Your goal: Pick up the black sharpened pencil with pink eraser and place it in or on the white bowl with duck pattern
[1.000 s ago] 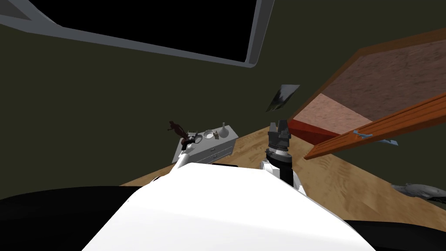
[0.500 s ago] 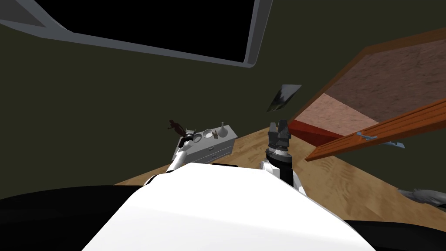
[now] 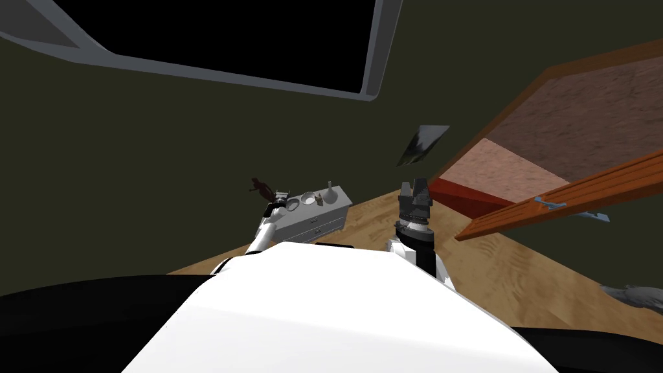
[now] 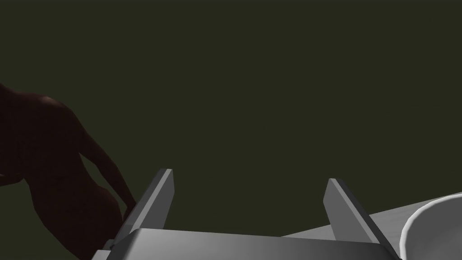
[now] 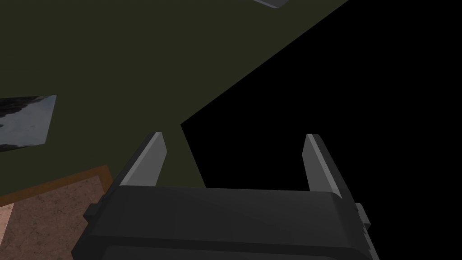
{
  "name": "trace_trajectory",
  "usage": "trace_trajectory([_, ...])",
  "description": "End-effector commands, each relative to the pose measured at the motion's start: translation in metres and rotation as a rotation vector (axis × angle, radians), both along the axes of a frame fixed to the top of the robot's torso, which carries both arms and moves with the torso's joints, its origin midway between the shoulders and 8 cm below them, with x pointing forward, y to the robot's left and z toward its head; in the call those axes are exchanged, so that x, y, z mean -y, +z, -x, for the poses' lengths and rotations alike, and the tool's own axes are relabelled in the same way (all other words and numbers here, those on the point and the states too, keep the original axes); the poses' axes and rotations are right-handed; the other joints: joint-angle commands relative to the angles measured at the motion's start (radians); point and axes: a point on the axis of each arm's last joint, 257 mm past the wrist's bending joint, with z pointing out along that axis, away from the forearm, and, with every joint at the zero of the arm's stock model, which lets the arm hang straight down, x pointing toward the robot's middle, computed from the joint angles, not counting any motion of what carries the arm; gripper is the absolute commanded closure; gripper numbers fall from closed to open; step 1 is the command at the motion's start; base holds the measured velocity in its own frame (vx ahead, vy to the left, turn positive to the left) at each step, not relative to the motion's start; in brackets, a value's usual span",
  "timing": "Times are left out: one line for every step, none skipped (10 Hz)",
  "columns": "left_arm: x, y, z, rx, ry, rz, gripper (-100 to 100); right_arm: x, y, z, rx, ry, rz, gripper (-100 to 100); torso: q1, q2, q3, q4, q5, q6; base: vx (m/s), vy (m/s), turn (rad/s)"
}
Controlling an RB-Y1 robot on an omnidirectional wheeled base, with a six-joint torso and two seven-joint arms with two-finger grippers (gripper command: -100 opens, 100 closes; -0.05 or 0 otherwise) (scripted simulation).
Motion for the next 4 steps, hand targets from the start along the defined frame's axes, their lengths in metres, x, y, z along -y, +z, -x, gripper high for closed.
trace_trajectory([0.0000, 0.0000, 0.0000, 0.000, 0.000, 0.000, 0, 0.0000, 0.0000, 0.0000, 0.000, 0.000, 0.000, 0, 0.000, 0.000, 0.000, 0.000, 0.000, 0.000, 0.000, 0.000, 0.000])
trace_trajectory([0.0000, 0.0000, 0.0000, 0.000, 0.000, 0.000, 0, 0.0000, 0.0000, 0.0000, 0.000, 0.000, 0.000, 0, 0.000, 0.000, 0.000, 0.000, 0.000, 0.000, 0.000, 0.000, 0.000])
trace_trajectory([0.0000, 0.0000, 0.0000, 0.000, 0.000, 0.000, 0, 0.0000, 0.0000, 0.0000, 0.000, 0.000, 0.000, 0, 0.000, 0.000, 0.000, 0.000, 0.000, 0.000, 0.000, 0.000, 0.000])
trace_trajectory([0.0000, 0.0000, 0.0000, 0.000, 0.000, 0.000, 0, 0.0000, 0.0000, 0.0000, 0.000, 0.000, 0.000, 0, 0.000, 0.000, 0.000, 0.000, 0.000, 0.000, 0.000, 0.000, 0.000])
